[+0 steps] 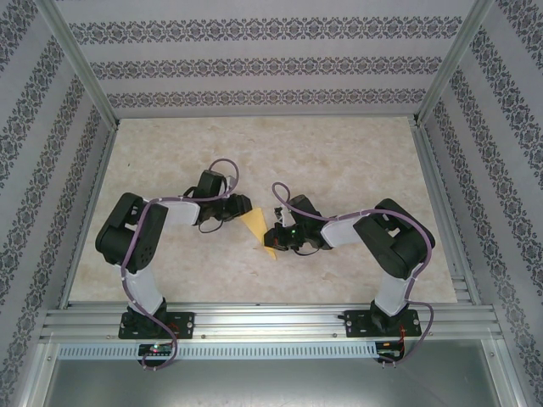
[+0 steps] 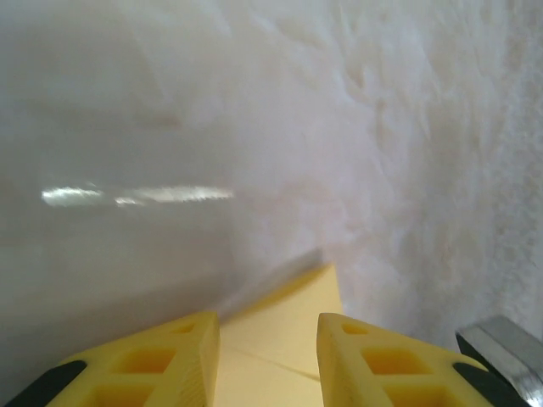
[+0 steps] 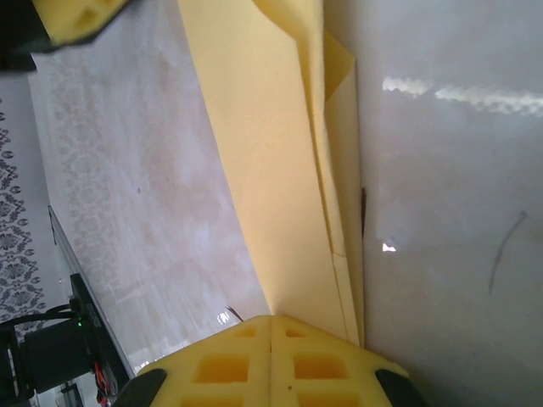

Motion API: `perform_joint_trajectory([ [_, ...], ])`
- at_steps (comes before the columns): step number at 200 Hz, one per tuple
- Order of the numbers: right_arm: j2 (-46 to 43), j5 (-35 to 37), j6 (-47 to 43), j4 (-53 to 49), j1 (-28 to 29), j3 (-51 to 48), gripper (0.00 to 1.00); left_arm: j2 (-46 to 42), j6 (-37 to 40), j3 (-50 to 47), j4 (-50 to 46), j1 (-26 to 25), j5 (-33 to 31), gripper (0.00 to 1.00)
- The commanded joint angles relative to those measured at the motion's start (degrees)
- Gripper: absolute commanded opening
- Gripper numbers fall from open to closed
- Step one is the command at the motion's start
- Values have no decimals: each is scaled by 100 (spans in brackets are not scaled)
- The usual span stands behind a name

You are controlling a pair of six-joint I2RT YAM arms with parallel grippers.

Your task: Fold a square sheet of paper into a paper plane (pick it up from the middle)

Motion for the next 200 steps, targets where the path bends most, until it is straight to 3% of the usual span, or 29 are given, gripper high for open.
perform_joint_trajectory([
  [1,280,358,-199,-1375,-50,-348,0,67,273,251,-439,212,-450,37],
  [63,261,262,120,-1066,-39,-176,0,-972,111,290,-804,155,-42,40],
  [100,238,332,265,-1031,-49,-84,0,-1550,72,16,-931,-333,-33,37],
  [136,160,414,411,-926,-41,-84,0,-1305,-135,-174,-686,-835,-153,31],
  [200,92,446,550,-705,1,-186,0,-263,-495,6,-139,-1099,-241,26],
])
